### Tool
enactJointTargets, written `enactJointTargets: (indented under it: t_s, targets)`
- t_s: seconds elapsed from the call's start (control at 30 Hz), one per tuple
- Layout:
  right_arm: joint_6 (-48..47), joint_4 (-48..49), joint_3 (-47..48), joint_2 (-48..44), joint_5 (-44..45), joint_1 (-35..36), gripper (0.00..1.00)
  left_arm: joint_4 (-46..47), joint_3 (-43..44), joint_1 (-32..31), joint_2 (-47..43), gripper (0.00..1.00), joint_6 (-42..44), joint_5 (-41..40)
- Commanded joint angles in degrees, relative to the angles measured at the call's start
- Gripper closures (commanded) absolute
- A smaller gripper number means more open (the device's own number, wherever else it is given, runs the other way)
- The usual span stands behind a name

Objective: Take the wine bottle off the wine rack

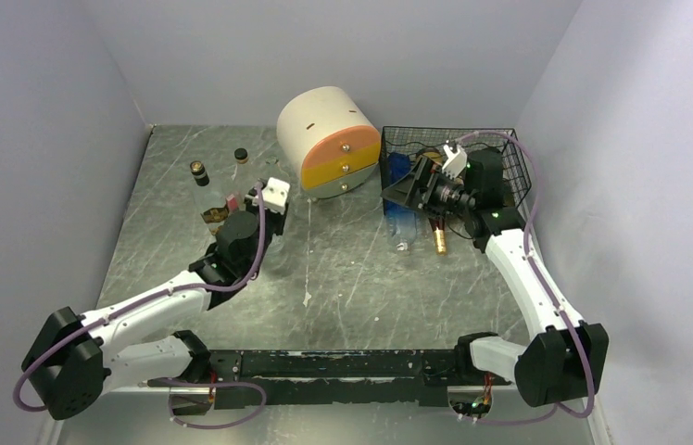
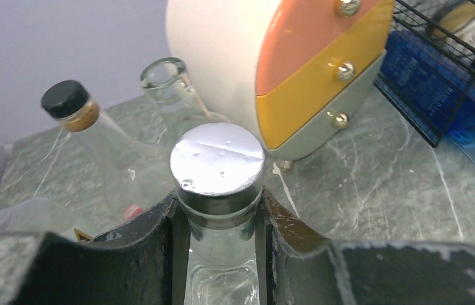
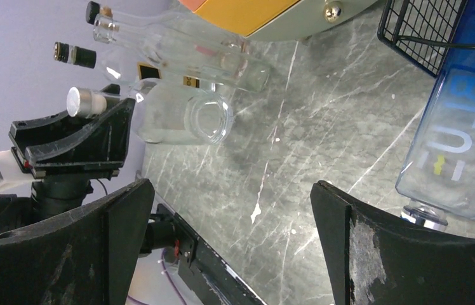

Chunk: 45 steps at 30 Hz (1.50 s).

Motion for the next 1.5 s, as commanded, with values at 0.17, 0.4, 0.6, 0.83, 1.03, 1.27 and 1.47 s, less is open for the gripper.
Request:
enactJointTargets:
  t_s: [0.17, 0.4, 0.6, 0.83, 1.03, 1.27, 1.47]
  targets:
    - [-1.04, 2.58, 1.08, 2.26, -1.26, -0.2, 0.01, 12.67, 2.21, 10.68, 0.08, 0.93, -6.51, 1.18]
    - [-3.05, 0.65, 2.99, 2.9, -1.15, -0.42, 0.0, 13.07, 1.34, 12.83, 1.43, 0.93, -9.97, 3.11]
    - [-3.38, 0.63, 1.77, 1.93, -0.82, -0.75, 0.0, 11.14, 1.83, 13.82, 2.96, 0.89, -13.91, 1.16]
    - [-5.27, -0.98, 1.73, 2.77, 0.55, -0.83, 0.0, 7.75, 4.33, 14.15, 4.25, 0.52, -11.07, 0.16]
    - [-8.78, -4.36, 2.35, 3.97, 4.78, -0.89, 0.0, 8.41, 3.76, 14.12, 2.78, 0.42, -10.94, -0.15]
    - [-13.53, -10.47, 1.94, 3.33, 12.86, -0.89, 0.01, 5.4, 5.72, 14.13, 0.05, 0.18, -9.81, 1.58]
    - [-14.96, -16.78, -0.95, 1.81, 18.25, -0.8, 0.0, 3.23, 7.47, 14.1, -5.56, 0.0, -8.19, 6.43]
